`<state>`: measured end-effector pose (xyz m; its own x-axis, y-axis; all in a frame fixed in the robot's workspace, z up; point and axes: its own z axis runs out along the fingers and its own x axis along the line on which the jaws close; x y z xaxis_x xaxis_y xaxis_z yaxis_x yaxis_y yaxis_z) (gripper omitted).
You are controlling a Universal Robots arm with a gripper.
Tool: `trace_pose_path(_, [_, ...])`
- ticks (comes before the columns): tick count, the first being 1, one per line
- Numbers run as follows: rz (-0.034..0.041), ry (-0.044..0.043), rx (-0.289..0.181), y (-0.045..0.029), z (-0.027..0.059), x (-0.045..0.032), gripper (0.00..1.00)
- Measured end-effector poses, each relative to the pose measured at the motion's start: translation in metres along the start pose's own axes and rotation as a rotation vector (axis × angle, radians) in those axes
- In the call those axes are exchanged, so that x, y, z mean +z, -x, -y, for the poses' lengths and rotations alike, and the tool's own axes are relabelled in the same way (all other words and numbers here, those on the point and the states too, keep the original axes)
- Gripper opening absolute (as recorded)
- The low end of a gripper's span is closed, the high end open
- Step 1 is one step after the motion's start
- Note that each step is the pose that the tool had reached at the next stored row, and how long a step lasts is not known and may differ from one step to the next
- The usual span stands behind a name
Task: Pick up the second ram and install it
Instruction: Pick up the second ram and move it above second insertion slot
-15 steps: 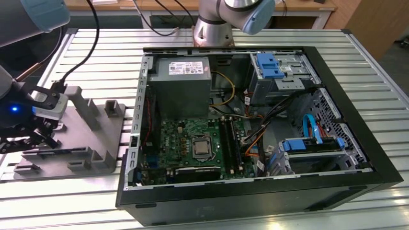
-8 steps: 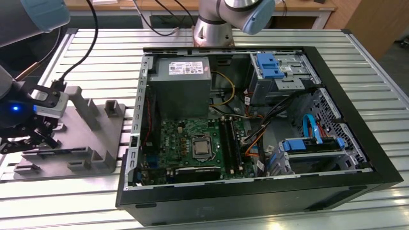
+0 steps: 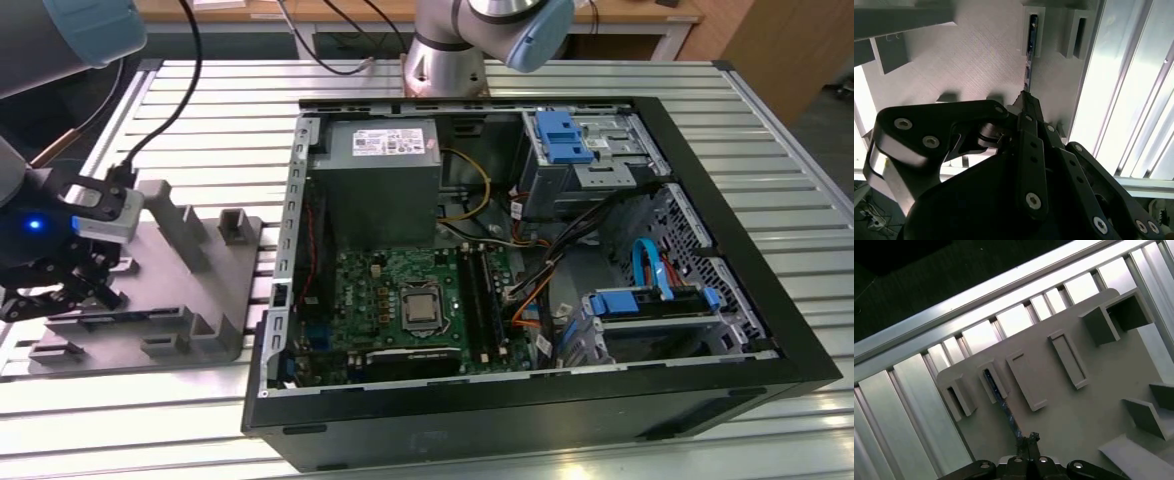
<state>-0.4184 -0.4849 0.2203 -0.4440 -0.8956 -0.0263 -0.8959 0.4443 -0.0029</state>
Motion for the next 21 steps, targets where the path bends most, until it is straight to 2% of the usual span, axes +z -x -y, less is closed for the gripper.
trace_pose_path(21, [0.0004, 0.003, -0.116, 0.0, 0.0, 0.0, 0.1])
